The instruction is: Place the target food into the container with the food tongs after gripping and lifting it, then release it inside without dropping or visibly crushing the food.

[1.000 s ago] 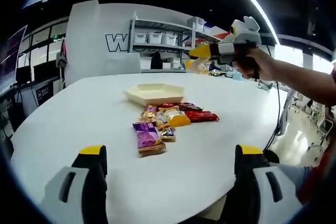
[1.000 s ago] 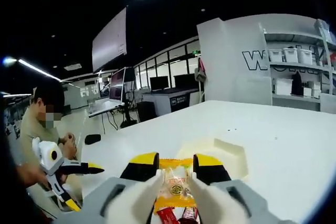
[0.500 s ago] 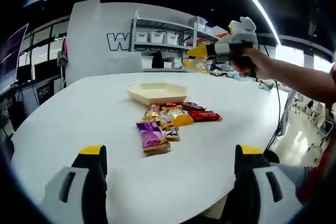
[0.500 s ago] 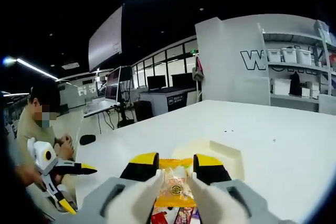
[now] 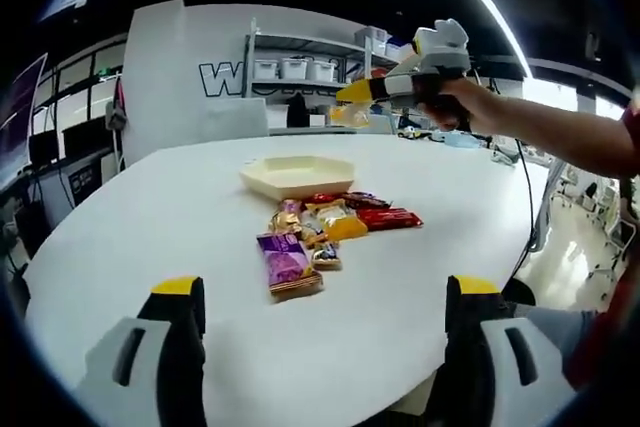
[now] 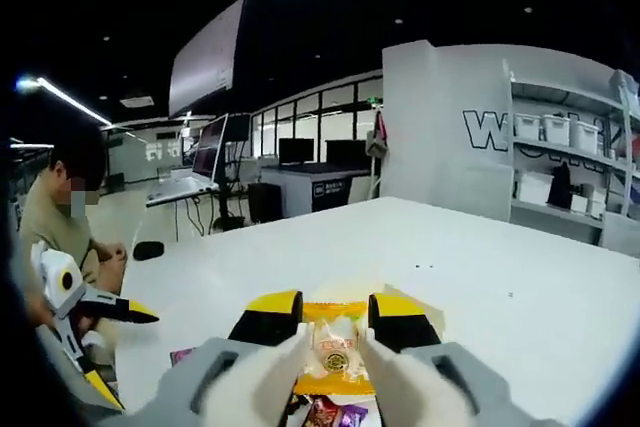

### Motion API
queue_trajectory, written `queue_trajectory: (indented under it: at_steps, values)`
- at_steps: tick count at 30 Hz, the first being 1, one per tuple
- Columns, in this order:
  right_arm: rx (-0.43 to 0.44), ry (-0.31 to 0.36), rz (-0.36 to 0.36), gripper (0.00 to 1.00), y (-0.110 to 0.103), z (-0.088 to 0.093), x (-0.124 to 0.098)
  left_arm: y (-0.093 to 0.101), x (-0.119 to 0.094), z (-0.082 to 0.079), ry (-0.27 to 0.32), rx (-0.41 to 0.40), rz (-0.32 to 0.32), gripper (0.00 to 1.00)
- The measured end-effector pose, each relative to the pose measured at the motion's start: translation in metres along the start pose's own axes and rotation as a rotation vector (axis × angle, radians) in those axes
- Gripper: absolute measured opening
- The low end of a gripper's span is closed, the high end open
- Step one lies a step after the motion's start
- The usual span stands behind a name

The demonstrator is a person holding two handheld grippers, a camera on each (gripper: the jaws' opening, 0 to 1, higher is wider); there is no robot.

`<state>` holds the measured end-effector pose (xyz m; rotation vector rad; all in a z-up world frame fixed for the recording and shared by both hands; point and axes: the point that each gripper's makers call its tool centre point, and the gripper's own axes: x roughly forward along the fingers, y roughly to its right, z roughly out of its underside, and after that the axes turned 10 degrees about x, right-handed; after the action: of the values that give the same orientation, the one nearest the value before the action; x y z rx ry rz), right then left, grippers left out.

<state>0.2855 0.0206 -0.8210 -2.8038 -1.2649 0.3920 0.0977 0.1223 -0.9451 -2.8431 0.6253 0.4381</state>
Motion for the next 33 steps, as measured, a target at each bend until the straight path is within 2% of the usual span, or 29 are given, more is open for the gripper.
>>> queue_trajectory:
  at_steps: [2,6,11,14,17,23,27,33]
  values:
    - [-0.008,0.003,0.001,0.20,0.001,-0.004,0.002,-0.002,0.001,-0.002,0.001,0.002,-0.001,0.98]
    - [-0.027,0.026,0.009,0.21,0.004,-0.022,0.008,-0.008,0.000,-0.008,0.011,0.001,-0.011,0.98]
    - [-0.036,0.036,0.013,0.21,0.005,-0.036,0.016,-0.010,0.000,-0.007,0.011,-0.003,-0.016,0.98]
    - [-0.079,0.021,0.016,0.21,0.005,-0.036,0.019,-0.010,-0.001,-0.005,0.011,-0.004,-0.016,0.98]
    - [-0.073,0.014,0.020,0.21,0.006,-0.038,0.023,-0.010,-0.001,-0.001,-0.002,0.003,-0.013,0.98]
    - [-0.101,-0.003,0.024,0.21,0.004,-0.040,0.029,-0.015,-0.005,-0.005,0.012,-0.001,-0.023,0.98]
    - [-0.109,-0.009,0.027,0.21,0.004,-0.037,0.030,-0.022,-0.007,-0.005,0.011,0.004,-0.061,0.99]
    - [-0.132,-0.038,0.027,0.21,0.011,-0.035,0.037,-0.021,-0.007,-0.007,0.017,0.005,-0.054,0.99]
